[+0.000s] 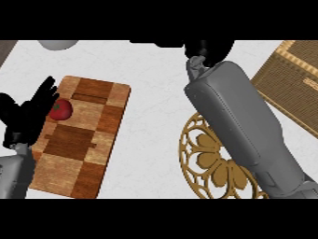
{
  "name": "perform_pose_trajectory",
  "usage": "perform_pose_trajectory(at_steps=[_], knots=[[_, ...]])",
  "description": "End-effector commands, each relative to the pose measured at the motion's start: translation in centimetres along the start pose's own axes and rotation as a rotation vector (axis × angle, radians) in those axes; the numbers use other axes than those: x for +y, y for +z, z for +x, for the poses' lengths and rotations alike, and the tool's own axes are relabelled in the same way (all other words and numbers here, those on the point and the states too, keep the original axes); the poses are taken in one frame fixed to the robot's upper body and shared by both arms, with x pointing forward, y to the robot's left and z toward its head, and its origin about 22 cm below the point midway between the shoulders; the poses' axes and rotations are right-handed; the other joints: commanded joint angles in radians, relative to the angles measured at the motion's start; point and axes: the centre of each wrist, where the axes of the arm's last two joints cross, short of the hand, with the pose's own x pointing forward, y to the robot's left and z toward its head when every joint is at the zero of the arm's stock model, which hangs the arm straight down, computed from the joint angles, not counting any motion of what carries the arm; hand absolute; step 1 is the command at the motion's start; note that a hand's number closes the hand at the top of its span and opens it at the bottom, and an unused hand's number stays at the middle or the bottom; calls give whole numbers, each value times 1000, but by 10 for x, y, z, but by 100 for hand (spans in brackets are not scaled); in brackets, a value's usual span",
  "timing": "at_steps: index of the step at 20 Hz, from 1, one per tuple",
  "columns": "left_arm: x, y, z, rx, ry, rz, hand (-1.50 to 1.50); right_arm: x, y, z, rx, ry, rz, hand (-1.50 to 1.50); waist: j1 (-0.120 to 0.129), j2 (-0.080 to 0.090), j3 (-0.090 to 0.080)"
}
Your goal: Pick the pear from the placemat and place it in the basket
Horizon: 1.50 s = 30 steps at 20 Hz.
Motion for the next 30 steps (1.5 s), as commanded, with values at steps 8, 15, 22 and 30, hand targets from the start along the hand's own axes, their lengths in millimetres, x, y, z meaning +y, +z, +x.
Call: perform_pose_trajectory(at_steps=[8, 15, 22, 30], knots=[[1, -3, 6, 11, -8, -2, 0, -33, -90, -25, 164, 178, -189, 150, -2, 2, 0], [2, 10, 7, 8, 10, -19, 0, -57, -133, -78, 246, 199, -270, 150, 3, 2, 1], [5, 14, 1, 7, 8, 13, 0, -82, -153, -133, 241, 264, -253, 150, 2, 2, 1], [8, -6, 12, 11, 2, 17, 0, -79, -141, -193, 246, 176, -266, 150, -6, 2, 1]])
